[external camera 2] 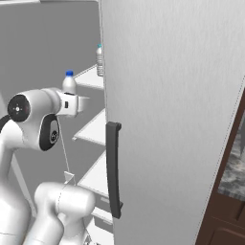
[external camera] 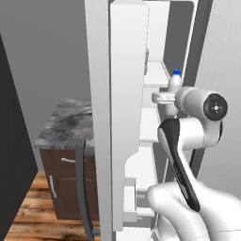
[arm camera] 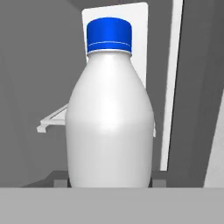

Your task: Take the bottled waters from the counter and place them in the freezer to freeze. Close the freezer door after placing the bottles.

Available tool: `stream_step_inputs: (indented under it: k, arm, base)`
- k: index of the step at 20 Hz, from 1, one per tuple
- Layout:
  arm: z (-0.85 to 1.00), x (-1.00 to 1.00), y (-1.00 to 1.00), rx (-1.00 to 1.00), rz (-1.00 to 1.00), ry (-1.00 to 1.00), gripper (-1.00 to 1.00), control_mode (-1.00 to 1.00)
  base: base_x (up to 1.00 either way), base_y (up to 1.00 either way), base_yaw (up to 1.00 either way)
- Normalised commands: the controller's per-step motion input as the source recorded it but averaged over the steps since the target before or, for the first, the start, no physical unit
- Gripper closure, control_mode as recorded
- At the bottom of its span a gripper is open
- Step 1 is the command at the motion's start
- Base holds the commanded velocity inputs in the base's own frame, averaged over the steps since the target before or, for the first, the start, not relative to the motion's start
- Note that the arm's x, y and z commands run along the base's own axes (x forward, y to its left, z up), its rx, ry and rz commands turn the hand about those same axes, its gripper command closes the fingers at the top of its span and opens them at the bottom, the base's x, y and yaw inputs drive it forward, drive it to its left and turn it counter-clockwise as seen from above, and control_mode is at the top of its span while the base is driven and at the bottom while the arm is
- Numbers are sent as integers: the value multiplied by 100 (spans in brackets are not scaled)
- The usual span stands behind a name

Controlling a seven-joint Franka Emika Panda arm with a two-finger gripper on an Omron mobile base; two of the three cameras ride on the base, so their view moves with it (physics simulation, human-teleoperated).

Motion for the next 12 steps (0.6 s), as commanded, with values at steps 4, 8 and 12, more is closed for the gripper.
stream_step_inputs:
  k: [4, 8, 12]
  arm:
    - [0, 3, 5, -4, 6, 1, 100, -100]
    - [0, 33, 17, 0, 0, -1, 100, -100]
    - [0, 46, 9, 0, 0, -5, 100, -100]
  base:
    - [0, 0, 0]
    - [0, 0, 0]
    - [0, 0, 0]
